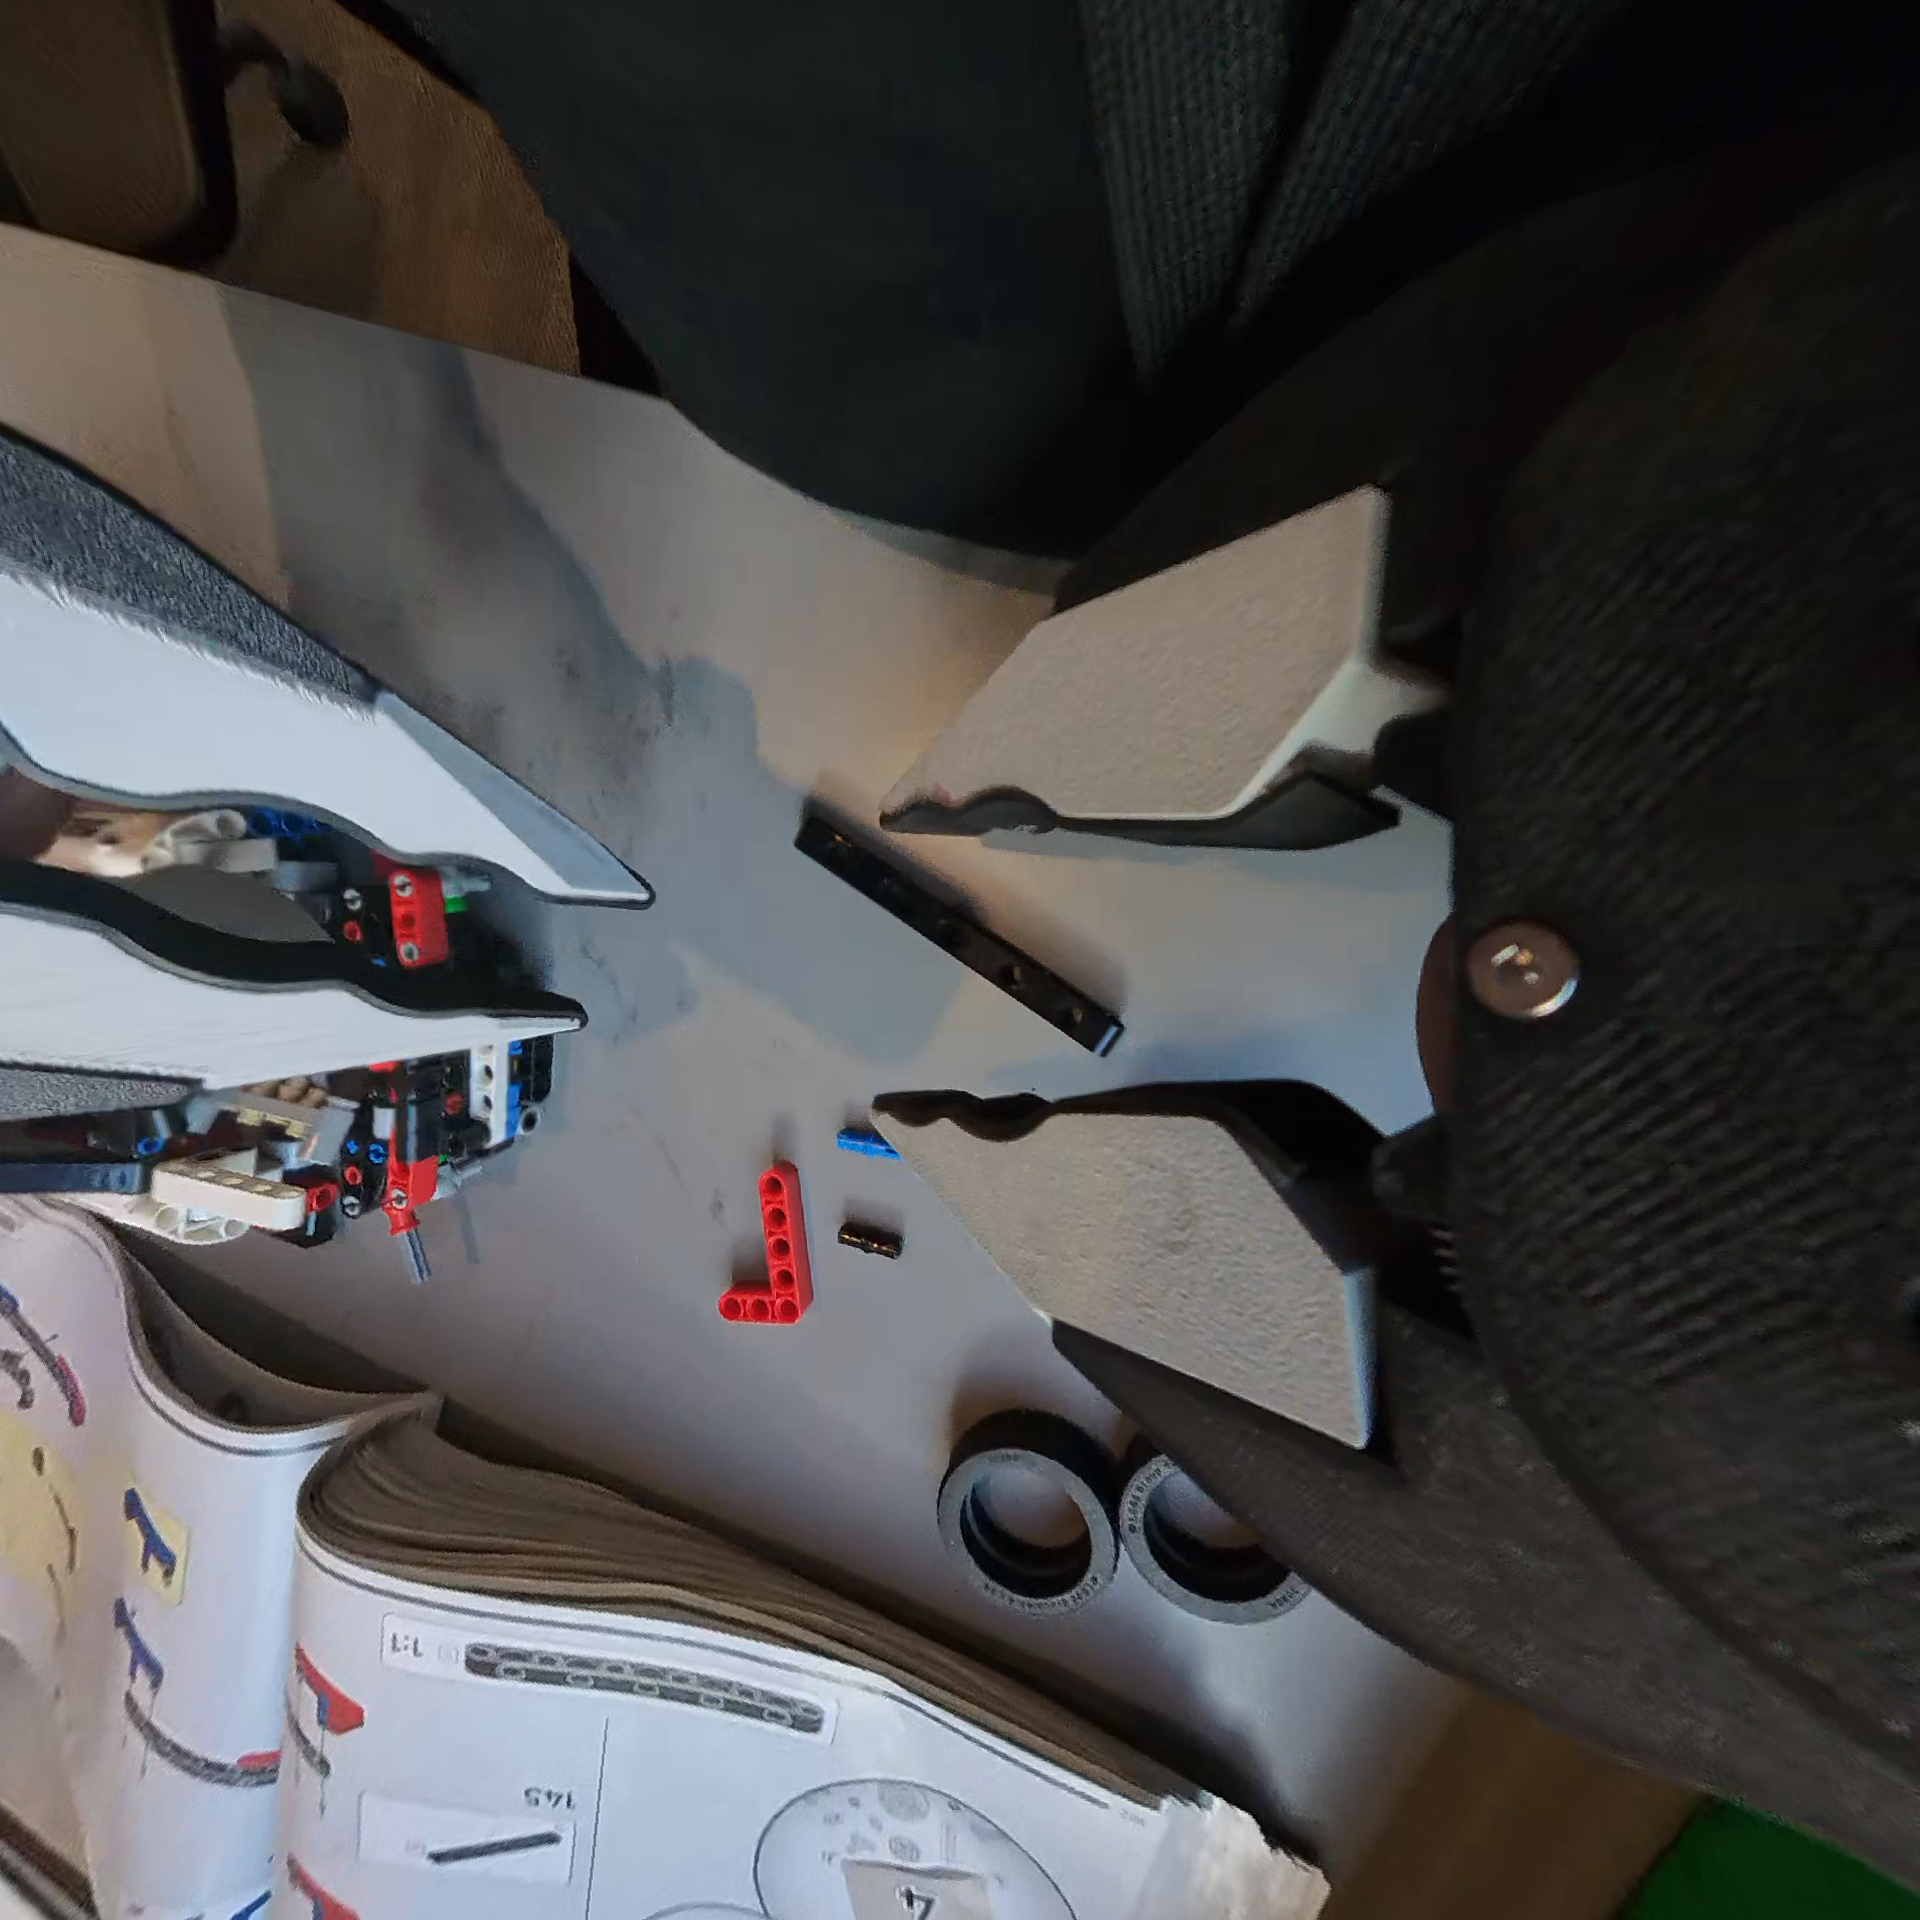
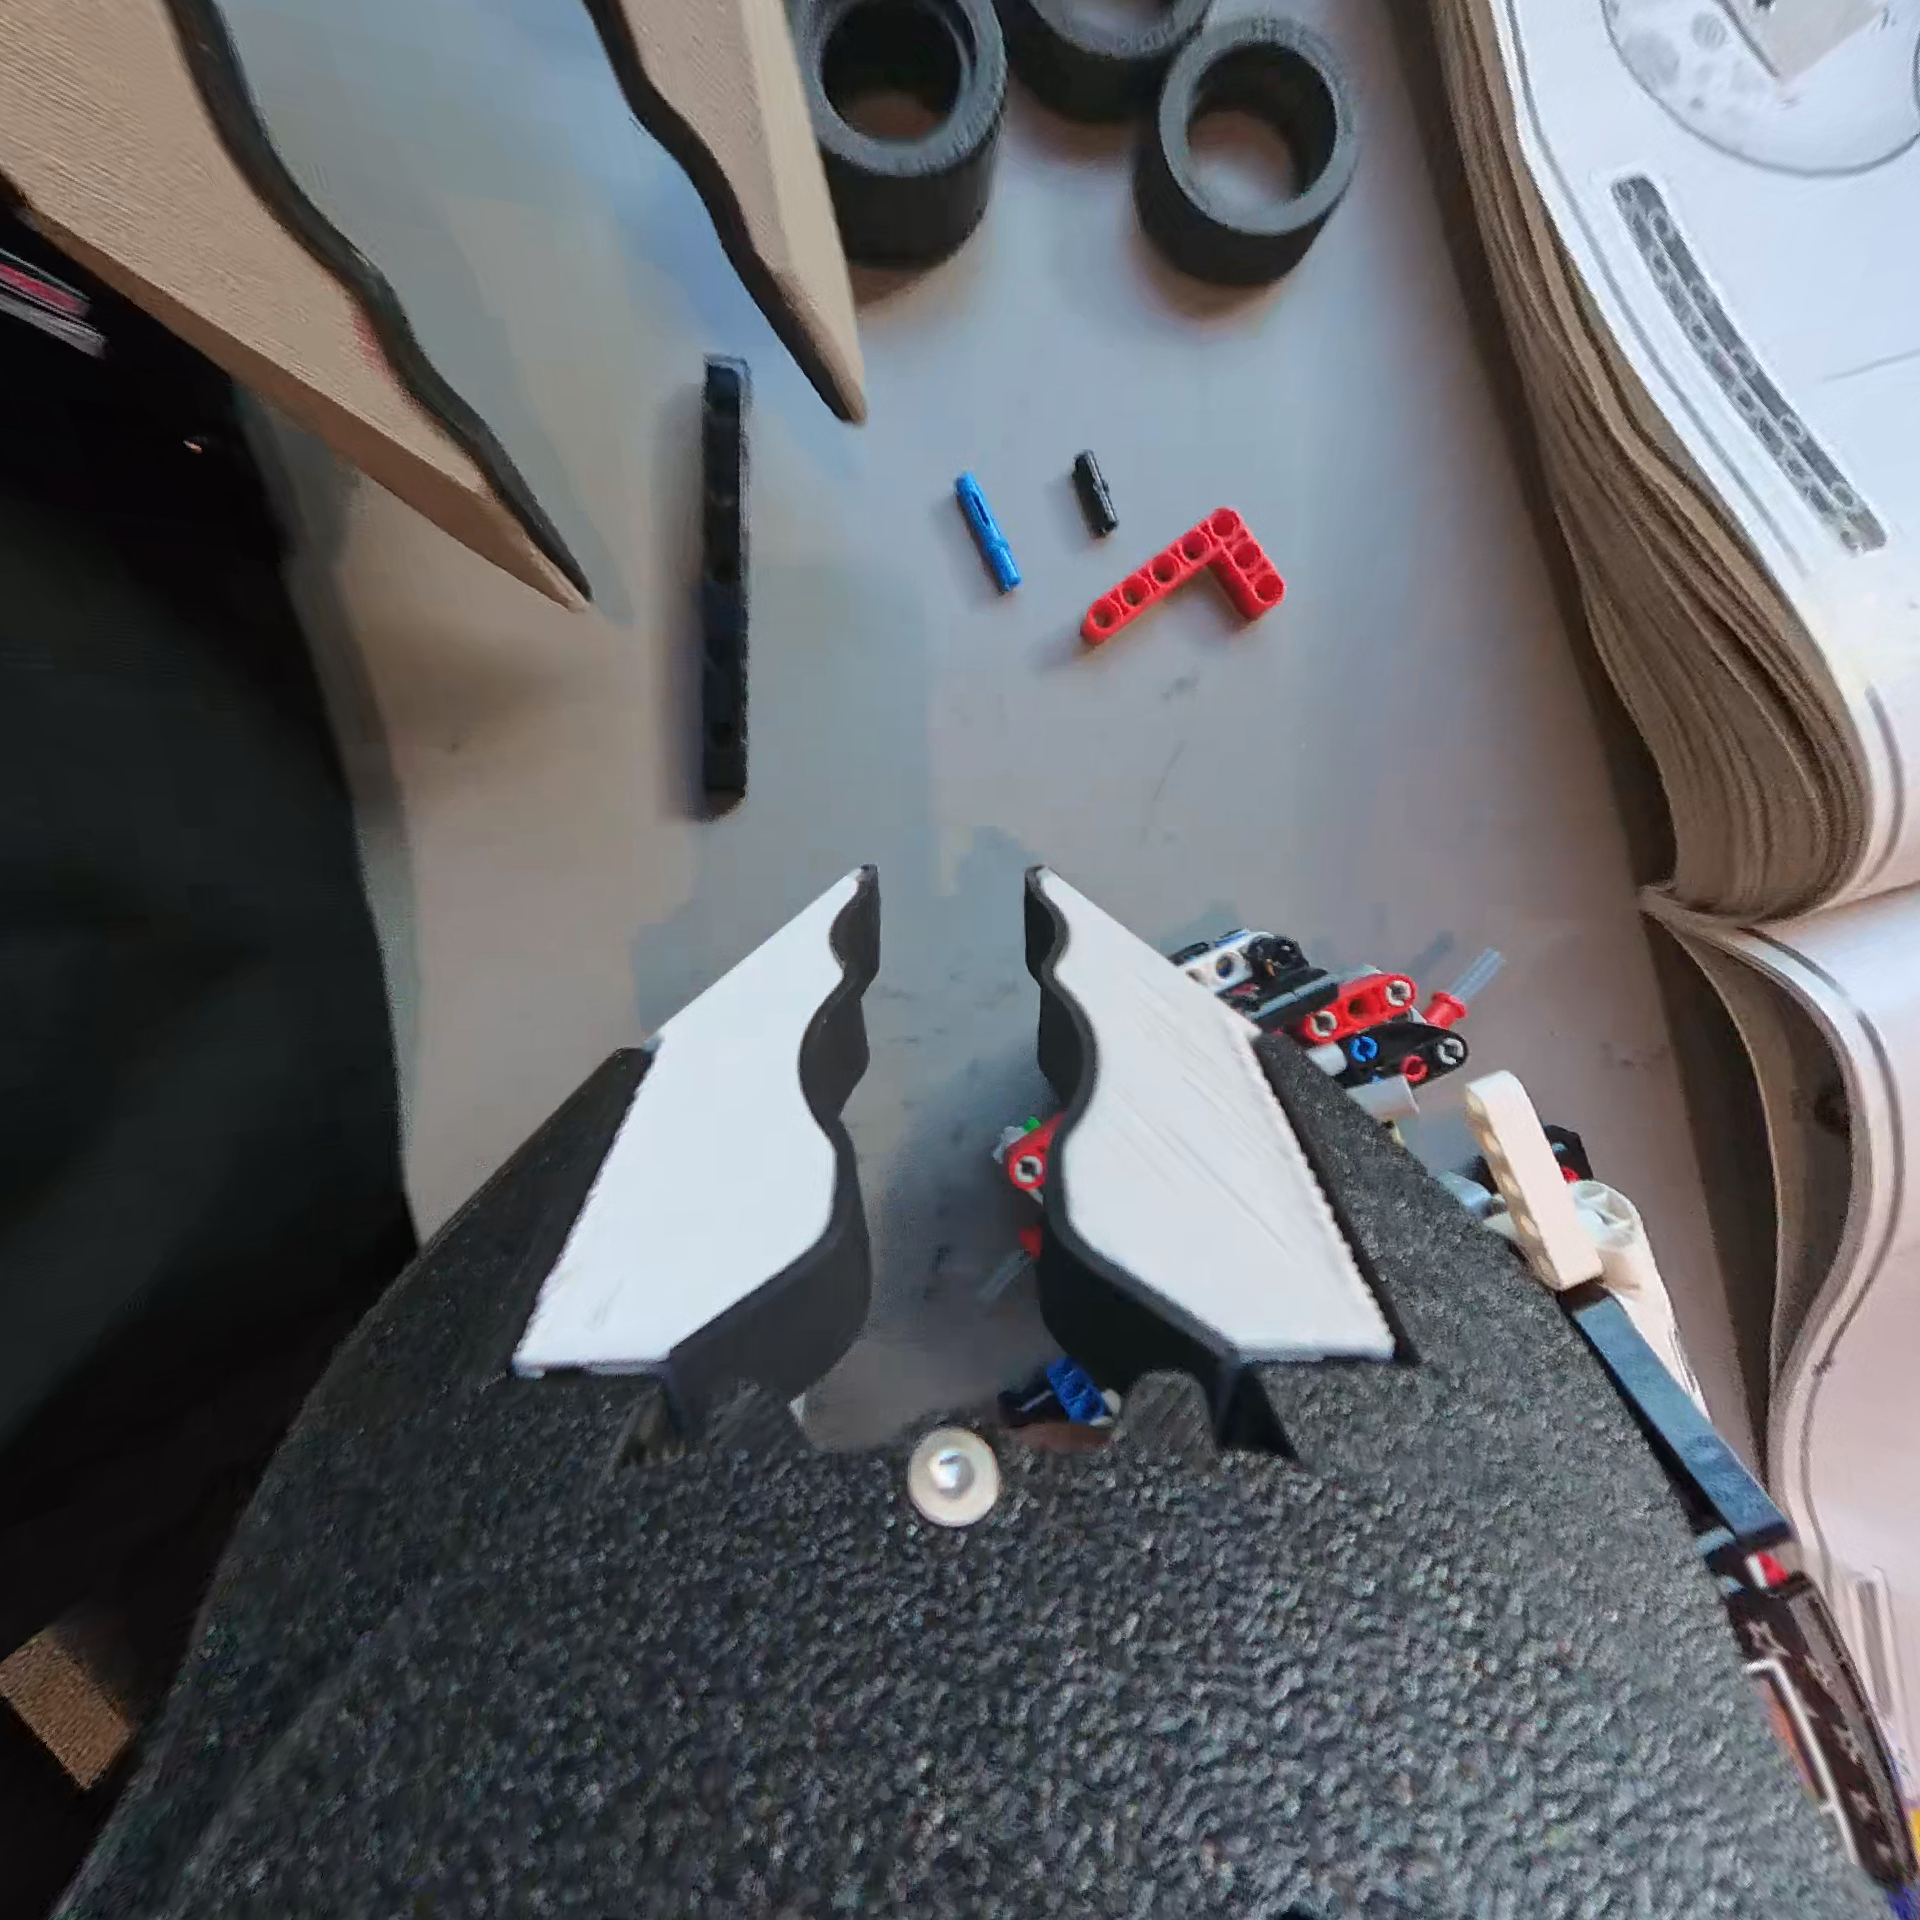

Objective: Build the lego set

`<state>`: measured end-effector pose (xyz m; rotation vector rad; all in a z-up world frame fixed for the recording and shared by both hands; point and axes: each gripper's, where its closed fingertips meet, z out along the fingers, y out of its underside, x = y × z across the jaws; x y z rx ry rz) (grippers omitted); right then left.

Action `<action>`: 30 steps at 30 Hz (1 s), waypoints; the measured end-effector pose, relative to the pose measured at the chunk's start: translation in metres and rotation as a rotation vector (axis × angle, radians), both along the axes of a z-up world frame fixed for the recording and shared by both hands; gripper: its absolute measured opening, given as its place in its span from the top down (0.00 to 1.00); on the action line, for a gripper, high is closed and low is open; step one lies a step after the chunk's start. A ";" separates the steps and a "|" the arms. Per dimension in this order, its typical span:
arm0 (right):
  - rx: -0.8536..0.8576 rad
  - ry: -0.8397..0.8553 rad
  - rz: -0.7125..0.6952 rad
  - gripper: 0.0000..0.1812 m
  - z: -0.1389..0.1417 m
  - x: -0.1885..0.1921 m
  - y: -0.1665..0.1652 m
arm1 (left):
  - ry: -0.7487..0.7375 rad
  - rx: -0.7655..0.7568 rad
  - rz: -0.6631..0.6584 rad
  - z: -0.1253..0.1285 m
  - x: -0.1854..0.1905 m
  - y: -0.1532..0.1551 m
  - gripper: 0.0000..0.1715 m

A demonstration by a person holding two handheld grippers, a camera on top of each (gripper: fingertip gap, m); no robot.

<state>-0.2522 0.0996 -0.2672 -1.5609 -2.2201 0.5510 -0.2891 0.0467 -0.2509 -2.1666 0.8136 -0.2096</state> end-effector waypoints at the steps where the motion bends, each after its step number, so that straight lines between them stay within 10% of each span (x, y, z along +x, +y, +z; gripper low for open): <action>1: 0.023 -0.016 -0.006 0.85 -0.004 -0.001 0.004 | 0.008 0.000 0.008 -0.003 -0.002 -0.001 0.73; 17: 0.332 -0.073 -0.021 1.00 -0.015 0.002 0.052 | -0.031 -0.052 0.149 -0.033 -0.017 -0.018 0.76; 30: 0.009 0.176 -0.057 0.94 0.015 -0.008 -0.011 | -0.098 -0.080 0.216 -0.025 -0.019 -0.024 0.73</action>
